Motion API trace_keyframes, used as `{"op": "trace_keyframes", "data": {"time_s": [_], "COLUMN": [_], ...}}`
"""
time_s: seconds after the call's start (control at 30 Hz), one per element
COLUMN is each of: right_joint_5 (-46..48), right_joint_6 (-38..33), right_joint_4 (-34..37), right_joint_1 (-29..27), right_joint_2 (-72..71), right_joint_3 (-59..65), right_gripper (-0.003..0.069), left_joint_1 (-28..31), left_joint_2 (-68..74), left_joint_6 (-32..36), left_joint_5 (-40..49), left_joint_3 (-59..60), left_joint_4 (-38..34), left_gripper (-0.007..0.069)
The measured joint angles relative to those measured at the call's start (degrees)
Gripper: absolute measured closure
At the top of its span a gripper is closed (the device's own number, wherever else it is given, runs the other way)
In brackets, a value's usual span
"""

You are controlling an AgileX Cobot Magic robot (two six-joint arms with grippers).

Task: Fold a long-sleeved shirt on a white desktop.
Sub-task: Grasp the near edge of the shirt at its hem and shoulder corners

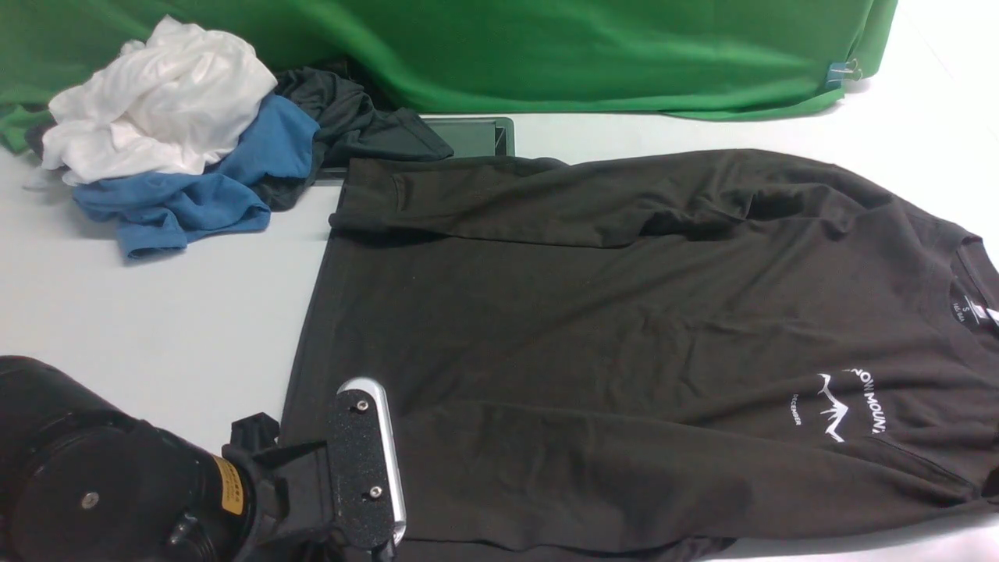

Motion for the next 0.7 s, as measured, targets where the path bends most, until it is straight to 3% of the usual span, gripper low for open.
{"op": "trace_keyframes", "data": {"time_s": [0.23, 0.47, 0.53, 0.7], "right_joint_5": [-7.9, -12.0, -11.6, -1.3], "right_joint_6": [0.0, -5.5, -7.2, -9.7], "right_joint_4": [1.3, 2.8, 2.8, 2.5], "right_joint_1": [-0.2, -0.3, -0.3, -0.4], "right_joint_2": [9.7, 16.4, 16.4, 12.4], "right_joint_3": [0.0, -0.9, -1.0, -1.6], "right_gripper": [0.0202, 0.044, 0.047, 0.0573], "left_joint_1": [0.0, 0.0, 0.0, 0.0], "left_joint_2": [0.0, 0.0, -0.1, -1.7], "left_joint_6": [-0.7, -1.1, -1.1, -1.4], "left_joint_5": [0.3, 0.9, 1.0, 5.7], "left_joint_3": [0.0, 0.0, 0.0, -1.6], "left_joint_4": [-0.1, -0.1, -0.1, -0.1], "left_gripper": [0.0599, 0.0599, 0.0599, 0.0599]}}
